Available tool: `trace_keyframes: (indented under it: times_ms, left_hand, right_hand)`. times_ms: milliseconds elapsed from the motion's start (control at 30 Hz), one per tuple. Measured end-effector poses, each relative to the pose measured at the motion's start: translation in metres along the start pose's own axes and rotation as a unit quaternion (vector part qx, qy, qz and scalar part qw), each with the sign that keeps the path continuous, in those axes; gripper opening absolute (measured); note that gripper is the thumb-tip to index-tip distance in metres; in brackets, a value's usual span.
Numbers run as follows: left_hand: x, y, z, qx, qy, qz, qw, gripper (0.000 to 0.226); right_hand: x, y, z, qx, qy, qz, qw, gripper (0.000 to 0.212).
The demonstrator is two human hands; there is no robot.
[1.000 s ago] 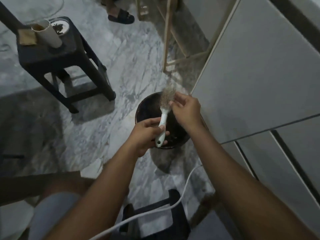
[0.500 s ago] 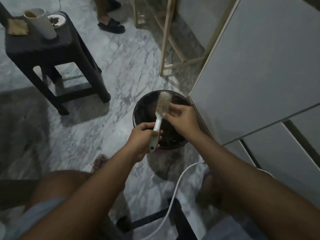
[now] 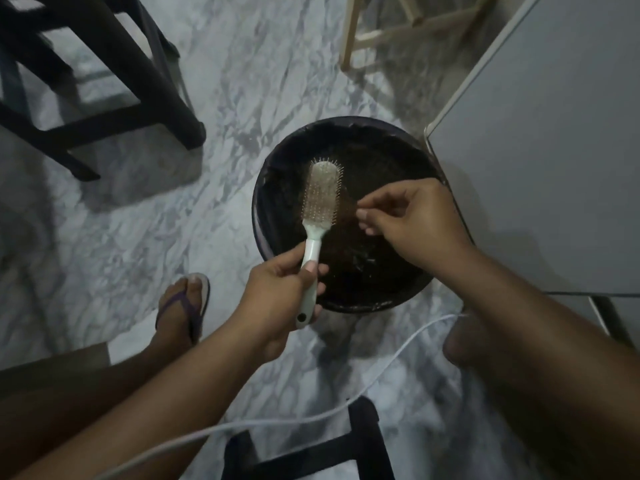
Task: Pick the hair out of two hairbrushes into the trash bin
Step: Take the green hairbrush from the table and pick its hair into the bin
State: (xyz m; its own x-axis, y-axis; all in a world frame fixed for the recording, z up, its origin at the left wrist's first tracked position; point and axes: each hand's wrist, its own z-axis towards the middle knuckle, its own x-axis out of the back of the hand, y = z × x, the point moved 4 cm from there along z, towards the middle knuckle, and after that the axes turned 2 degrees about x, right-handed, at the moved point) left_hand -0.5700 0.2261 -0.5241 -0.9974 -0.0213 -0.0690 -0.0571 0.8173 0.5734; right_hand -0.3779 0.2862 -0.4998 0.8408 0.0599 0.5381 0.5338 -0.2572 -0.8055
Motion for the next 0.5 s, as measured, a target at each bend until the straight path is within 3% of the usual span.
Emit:
trace_keyframes:
  times_ms: [300,500]
  left_hand:
    - [-0.01,-0.001,-0.013,0.004,-0.04,-0.034,0.999,0.031]
    - [-0.005,0.0,-0.022,-0.036,-0.018,0.006,0.999,0.034]
  right_hand:
    - [-0.001,0.013,0.013,0.001,-0.018,-0.149,0.989,0.011]
    - [0.022,0.005,0.016,0.05,0.041,-0.194,0.979,0.016]
